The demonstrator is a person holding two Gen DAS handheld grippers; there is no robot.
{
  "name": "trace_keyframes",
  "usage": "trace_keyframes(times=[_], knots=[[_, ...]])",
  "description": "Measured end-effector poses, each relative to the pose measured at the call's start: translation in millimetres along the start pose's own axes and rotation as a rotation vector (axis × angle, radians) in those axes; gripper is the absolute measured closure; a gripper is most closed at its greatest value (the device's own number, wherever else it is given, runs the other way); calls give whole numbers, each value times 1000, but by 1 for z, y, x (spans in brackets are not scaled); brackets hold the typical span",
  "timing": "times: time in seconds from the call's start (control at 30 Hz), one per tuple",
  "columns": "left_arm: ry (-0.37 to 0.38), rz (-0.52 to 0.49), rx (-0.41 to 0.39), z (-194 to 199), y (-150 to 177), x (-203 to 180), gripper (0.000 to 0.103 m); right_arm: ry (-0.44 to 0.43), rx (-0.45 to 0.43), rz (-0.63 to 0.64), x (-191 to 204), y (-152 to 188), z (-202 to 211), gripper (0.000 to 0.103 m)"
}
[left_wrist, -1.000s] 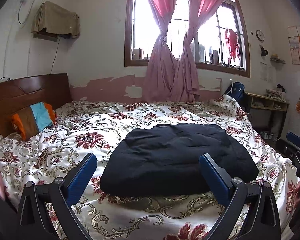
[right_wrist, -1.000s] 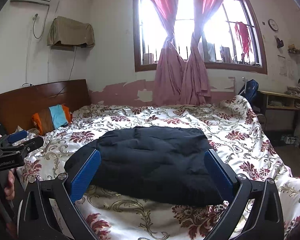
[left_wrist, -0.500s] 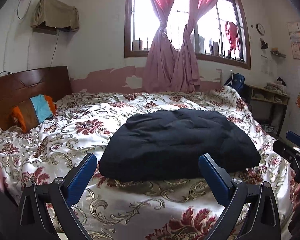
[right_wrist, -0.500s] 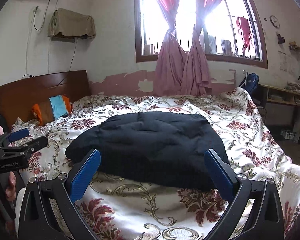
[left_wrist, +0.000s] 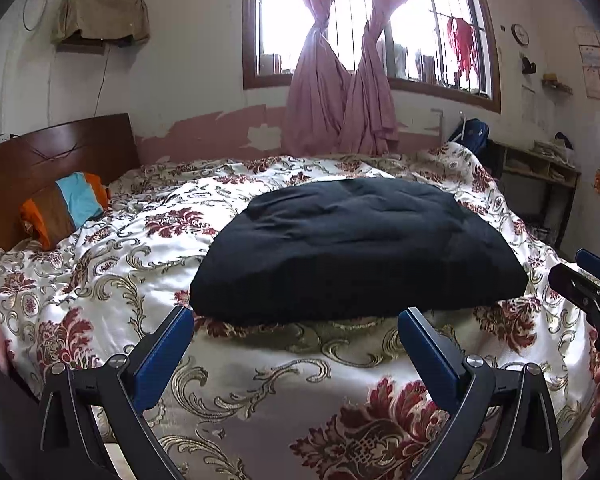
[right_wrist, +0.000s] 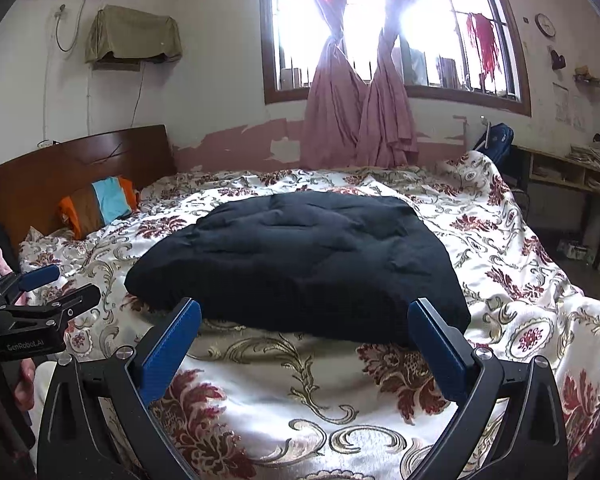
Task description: Fold large clothes
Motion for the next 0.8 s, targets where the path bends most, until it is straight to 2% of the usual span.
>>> trace_keyframes(times=[0.57,0.8], knots=[[3,-10,58,-15,22,0,0,10,99,-32,-5,35,-17,2],[0,-7,74,-19,27,1,0,9,110,-36,-5,39,-19,2]])
Point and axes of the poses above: each gripper's, at about its wrist camera, not at the fingertips, and z roughly against the way its jaws point, x to its left, y to its underside, the point moved 10 cm from there along -z, roughly the way its jaws point, and after that the axes turned 2 degrees about -x, right-handed, at the moved point
